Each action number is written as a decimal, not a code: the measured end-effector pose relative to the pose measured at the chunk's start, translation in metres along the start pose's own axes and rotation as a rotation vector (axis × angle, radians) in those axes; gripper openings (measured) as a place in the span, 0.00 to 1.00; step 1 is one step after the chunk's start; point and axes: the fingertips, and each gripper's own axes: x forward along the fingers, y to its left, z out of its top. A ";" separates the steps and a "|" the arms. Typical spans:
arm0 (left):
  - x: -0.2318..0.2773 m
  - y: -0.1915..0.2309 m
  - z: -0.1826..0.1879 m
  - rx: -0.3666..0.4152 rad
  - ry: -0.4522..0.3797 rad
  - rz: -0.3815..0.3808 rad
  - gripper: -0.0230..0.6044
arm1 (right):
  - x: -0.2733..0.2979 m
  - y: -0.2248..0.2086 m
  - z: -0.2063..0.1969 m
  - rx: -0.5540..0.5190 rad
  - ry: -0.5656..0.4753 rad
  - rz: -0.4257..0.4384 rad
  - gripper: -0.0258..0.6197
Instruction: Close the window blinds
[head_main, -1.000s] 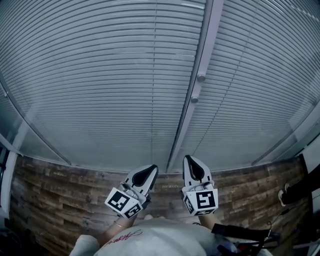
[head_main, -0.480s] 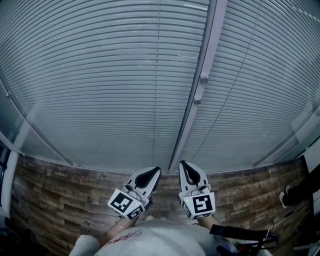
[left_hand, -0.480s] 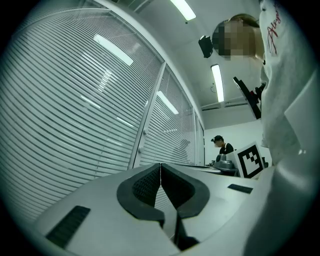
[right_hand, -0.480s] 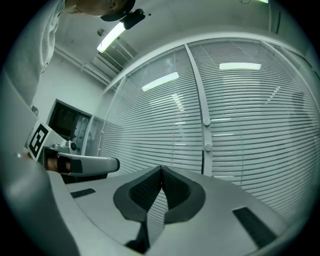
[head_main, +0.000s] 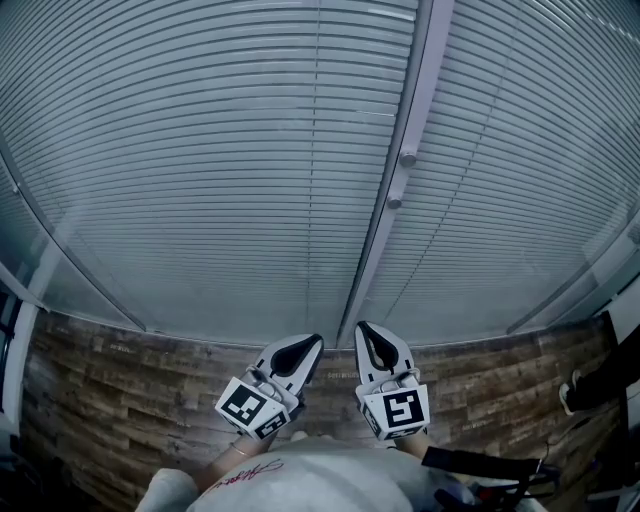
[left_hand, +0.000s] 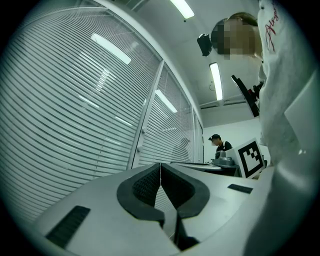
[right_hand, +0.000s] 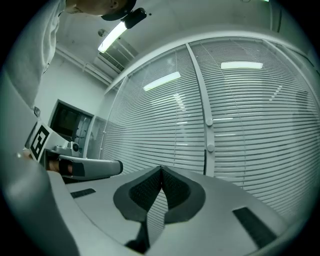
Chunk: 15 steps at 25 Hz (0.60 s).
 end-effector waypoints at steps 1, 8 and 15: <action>0.001 -0.001 0.000 0.000 0.001 -0.003 0.07 | 0.000 0.001 0.001 -0.009 0.000 0.001 0.07; 0.002 -0.002 -0.001 0.001 0.000 -0.006 0.07 | -0.001 0.003 0.001 -0.043 0.001 0.009 0.07; 0.004 -0.003 -0.003 -0.015 0.005 -0.013 0.07 | 0.000 0.006 -0.003 -0.019 -0.005 0.013 0.07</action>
